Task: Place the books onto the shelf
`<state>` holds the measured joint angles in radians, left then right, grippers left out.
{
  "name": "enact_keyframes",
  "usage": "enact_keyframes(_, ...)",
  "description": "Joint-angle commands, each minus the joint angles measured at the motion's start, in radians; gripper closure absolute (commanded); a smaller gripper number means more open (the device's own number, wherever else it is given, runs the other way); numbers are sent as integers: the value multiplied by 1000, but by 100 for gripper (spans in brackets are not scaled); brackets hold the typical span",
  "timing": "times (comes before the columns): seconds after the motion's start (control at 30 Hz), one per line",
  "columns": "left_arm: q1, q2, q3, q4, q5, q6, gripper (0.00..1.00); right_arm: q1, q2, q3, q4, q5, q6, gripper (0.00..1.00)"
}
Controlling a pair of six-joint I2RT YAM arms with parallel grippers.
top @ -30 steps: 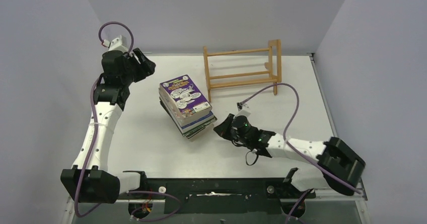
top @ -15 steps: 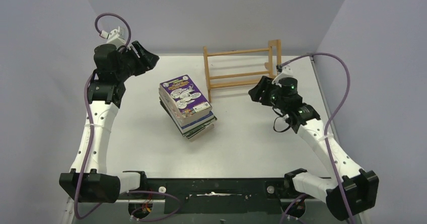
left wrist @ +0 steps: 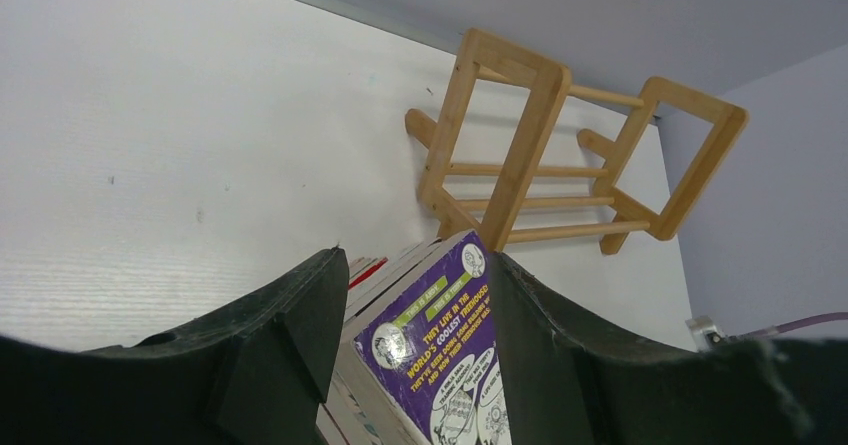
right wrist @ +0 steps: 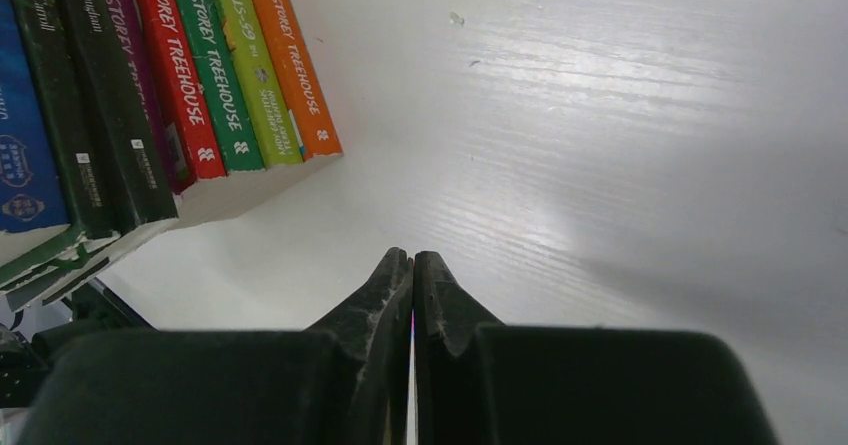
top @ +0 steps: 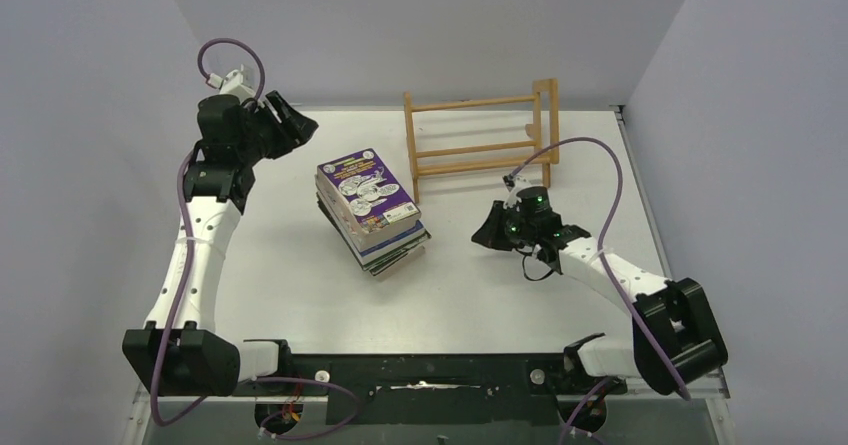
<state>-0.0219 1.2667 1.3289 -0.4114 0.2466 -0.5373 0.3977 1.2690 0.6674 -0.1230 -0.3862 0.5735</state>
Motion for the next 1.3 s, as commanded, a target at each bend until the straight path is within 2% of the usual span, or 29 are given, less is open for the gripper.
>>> enact_keyframes(0.0,8,17,-2,139,19,-52,48,42,83,-16,234,-47,37,100)
enact_keyframes(0.27,10,41,-17,198,23,-76,49,95,335,41,456,-81,67,100)
enact_keyframes(0.73,15,33,-57,215,10,-60,52,149,632,159,665,-172,129,100)
enact_keyframes(1.03,64,-8,-54,131,3,-63,52,242,673,162,702,-185,198,100)
enact_keyframes(1.27,159,-24,-16,18,95,-45,52,320,674,155,737,-166,248,100)
